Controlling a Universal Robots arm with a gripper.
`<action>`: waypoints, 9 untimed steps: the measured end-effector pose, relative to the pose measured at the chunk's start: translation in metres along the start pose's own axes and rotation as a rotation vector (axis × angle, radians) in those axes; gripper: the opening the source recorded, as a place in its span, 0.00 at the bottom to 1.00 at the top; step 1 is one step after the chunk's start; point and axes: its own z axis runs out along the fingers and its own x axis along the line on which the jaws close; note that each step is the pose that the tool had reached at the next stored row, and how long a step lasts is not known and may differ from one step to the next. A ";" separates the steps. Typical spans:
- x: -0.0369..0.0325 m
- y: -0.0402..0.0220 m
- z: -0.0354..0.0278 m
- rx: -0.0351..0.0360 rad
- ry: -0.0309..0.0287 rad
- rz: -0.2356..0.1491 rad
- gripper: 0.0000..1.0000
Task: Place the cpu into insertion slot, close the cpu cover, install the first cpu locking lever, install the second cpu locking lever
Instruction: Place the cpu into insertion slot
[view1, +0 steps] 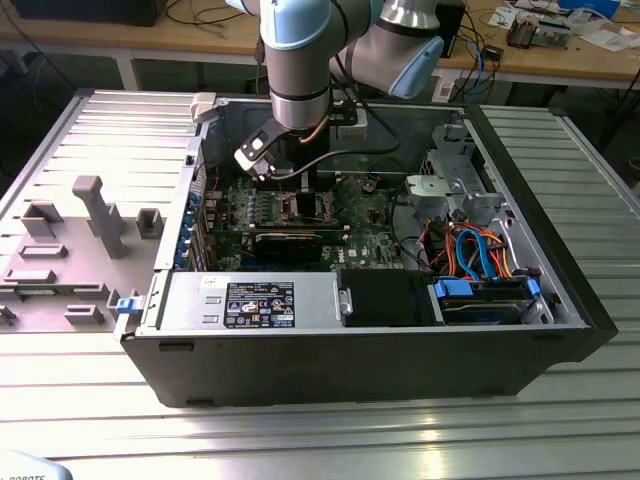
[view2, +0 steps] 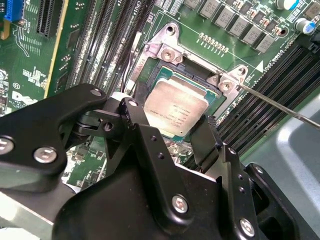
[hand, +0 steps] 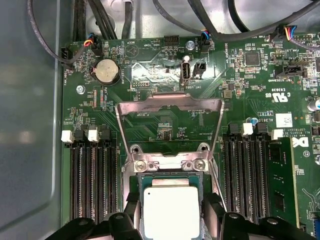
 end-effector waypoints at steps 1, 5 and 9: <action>0.0000 0.0000 -0.0004 0.0001 -0.0001 0.000 0.62; 0.0001 0.0004 -0.0039 0.0000 0.0000 0.000 0.62; 0.0002 0.0011 -0.0112 0.0014 -0.0001 0.000 0.62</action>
